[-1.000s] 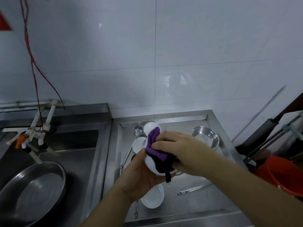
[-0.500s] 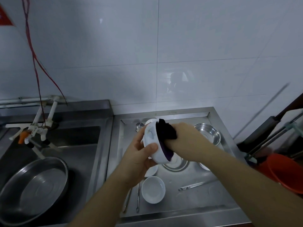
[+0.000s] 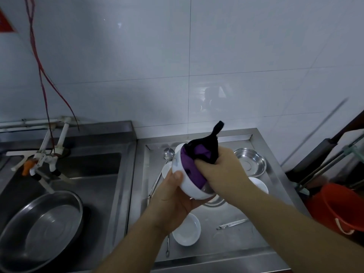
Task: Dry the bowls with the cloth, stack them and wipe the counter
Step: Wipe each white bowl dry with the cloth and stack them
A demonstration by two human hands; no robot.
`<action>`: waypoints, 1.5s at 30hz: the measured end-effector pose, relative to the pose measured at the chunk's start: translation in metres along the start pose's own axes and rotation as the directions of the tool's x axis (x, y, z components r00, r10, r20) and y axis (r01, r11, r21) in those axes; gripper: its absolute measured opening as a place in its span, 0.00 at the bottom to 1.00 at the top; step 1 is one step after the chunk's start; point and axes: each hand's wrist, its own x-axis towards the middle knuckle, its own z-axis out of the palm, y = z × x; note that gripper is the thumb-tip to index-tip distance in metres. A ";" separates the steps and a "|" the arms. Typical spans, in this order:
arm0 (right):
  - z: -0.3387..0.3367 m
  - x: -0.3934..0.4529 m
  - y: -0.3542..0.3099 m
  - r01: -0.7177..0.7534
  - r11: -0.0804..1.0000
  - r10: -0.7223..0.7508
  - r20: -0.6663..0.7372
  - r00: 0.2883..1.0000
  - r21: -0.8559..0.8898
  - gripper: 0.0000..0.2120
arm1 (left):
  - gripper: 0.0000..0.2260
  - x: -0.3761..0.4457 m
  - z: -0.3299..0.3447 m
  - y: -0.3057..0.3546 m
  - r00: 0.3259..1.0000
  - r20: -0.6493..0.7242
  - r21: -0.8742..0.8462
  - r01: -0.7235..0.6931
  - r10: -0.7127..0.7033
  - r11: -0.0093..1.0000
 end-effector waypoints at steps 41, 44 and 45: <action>-0.012 0.004 0.003 -0.394 0.906 0.331 0.324 0.886 0.153 0.08 | 0.44 -0.003 0.002 0.011 0.969 -0.074 0.700 -0.117 0.234 0.705; -0.012 0.002 0.011 -0.577 0.711 0.467 0.344 0.814 0.402 0.09 | 0.47 -0.006 0.003 0.017 0.983 -0.011 0.749 -0.114 0.184 0.653; -0.012 0.000 0.013 -0.624 0.625 0.487 0.390 0.781 0.469 0.12 | 0.47 -0.006 0.002 0.018 0.985 0.003 0.757 -0.114 0.171 0.644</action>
